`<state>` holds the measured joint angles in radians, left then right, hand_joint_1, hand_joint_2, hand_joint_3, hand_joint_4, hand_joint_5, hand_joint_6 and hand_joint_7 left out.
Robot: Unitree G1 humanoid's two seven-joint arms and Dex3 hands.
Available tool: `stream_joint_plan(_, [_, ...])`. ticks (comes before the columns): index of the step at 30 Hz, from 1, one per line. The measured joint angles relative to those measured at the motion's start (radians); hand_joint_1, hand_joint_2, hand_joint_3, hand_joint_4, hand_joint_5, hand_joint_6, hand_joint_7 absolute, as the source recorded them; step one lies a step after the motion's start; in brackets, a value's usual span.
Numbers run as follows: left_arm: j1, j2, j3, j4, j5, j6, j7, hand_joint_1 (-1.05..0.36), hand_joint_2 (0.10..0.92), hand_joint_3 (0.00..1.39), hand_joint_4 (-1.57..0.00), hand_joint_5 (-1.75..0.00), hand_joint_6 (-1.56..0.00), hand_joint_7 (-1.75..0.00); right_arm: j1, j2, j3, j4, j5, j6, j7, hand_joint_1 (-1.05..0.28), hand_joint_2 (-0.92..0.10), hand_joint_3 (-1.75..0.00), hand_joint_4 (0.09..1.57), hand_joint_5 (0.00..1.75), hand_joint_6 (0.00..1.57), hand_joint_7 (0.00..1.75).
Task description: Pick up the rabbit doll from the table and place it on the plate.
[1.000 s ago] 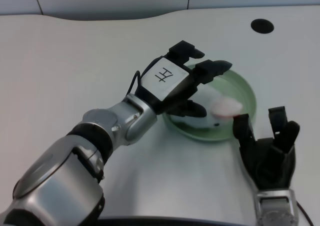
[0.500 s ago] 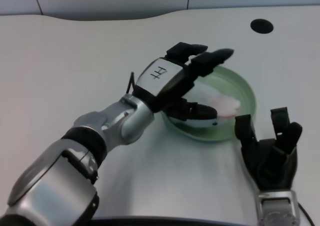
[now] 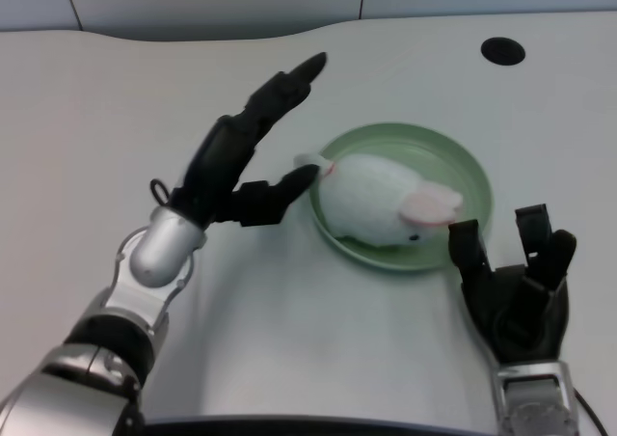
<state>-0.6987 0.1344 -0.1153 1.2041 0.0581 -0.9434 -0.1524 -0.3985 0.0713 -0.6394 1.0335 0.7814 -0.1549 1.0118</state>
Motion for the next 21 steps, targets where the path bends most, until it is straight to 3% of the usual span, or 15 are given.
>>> stream_joint_plan(8, [0.184, -0.082, 0.279, -0.095, -0.468, 0.242, -0.626, -1.05, 0.921, 0.69, -0.08, -0.24, -0.08, -0.01, -0.004, -0.01, -0.001, 0.021, -0.003, 0.023, -0.005, -0.5, -0.92, -0.12, 0.77, 1.75, 0.61, 1.75])
stream_joint_plan(13, [0.222, -0.104, 0.352, -0.116, -0.524, 0.313, -0.72, -1.05, 0.921, 0.67, -0.06, -0.22, -0.08, -0.01, -0.004, -0.014, 0.0, 0.025, -0.012, 0.025, -0.006, -0.5, -0.92, -0.12, 0.77, 1.75, 0.62, 1.75])
stream_joint_plan(17, [0.315, -0.155, 0.434, -0.14, -0.618, 0.448, -0.792, -1.04, 0.921, 0.65, -0.02, -0.2, -0.02, 0.0, -0.004, -0.016, 0.0, 0.022, -0.015, 0.045, -0.007, -0.5, -0.92, -0.13, 0.77, 1.75, 0.61, 1.75])
stream_joint_plan(21, [0.382, -0.178, 0.464, -0.153, -0.62, 0.481, -0.819, -1.03, 0.921, 0.64, -0.02, -0.2, -0.01, 0.0, 0.0, -0.02, 0.001, 0.019, -0.029, 0.032, -0.007, -0.51, -0.92, -0.15, 0.76, 1.75, 0.61, 1.75])
